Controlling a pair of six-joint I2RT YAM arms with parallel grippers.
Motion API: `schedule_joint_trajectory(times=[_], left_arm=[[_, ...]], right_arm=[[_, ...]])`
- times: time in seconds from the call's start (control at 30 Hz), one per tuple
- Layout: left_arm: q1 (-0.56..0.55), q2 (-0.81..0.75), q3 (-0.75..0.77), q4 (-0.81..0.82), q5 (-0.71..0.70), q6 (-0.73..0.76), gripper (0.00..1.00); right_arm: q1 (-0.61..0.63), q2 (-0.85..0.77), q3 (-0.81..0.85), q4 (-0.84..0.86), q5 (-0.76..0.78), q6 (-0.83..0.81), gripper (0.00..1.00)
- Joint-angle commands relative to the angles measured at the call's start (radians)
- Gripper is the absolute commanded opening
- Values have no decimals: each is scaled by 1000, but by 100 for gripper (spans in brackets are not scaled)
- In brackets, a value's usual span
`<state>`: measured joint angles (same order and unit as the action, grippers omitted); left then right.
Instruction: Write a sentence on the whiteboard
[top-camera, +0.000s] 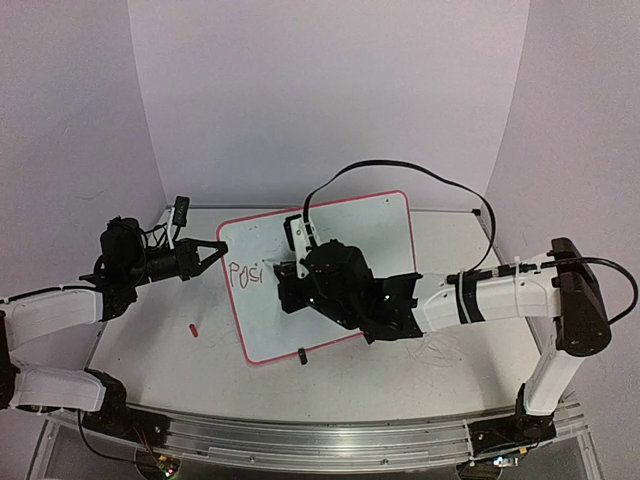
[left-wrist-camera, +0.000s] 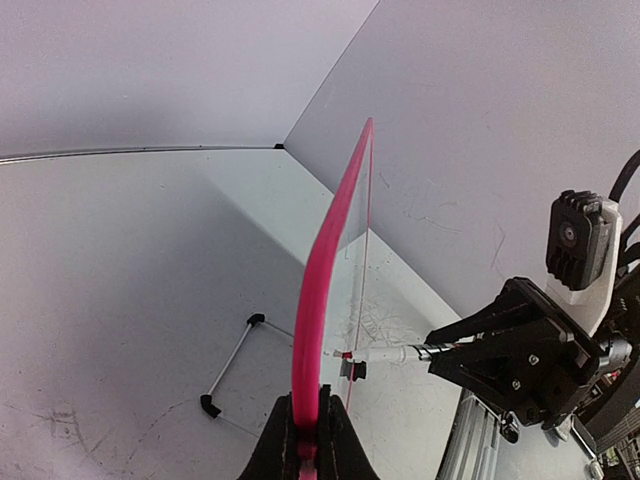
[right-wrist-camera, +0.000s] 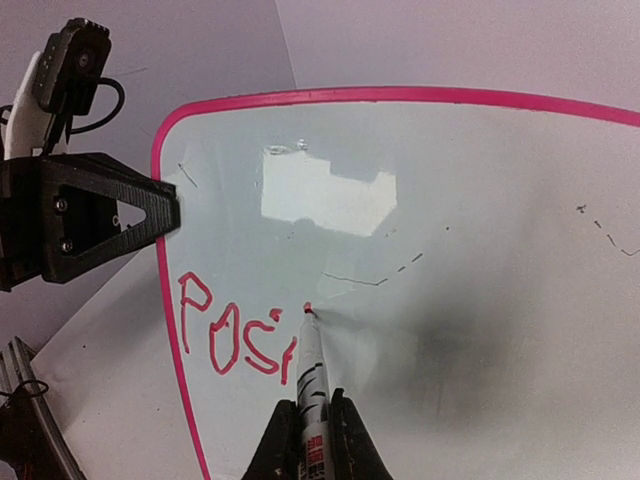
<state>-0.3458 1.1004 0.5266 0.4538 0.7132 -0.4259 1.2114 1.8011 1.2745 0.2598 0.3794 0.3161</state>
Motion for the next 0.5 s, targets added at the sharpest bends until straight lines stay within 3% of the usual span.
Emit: schedule_joint_trajectory(times=[0.0, 0.47], left_arm=[[2, -17, 15, 45, 9, 31, 0], [2, -16, 15, 44, 10, 32, 0]], right_arm=[[-4, -4, -15, -28, 19, 29, 0], [6, -13, -59, -40, 14, 65, 0]])
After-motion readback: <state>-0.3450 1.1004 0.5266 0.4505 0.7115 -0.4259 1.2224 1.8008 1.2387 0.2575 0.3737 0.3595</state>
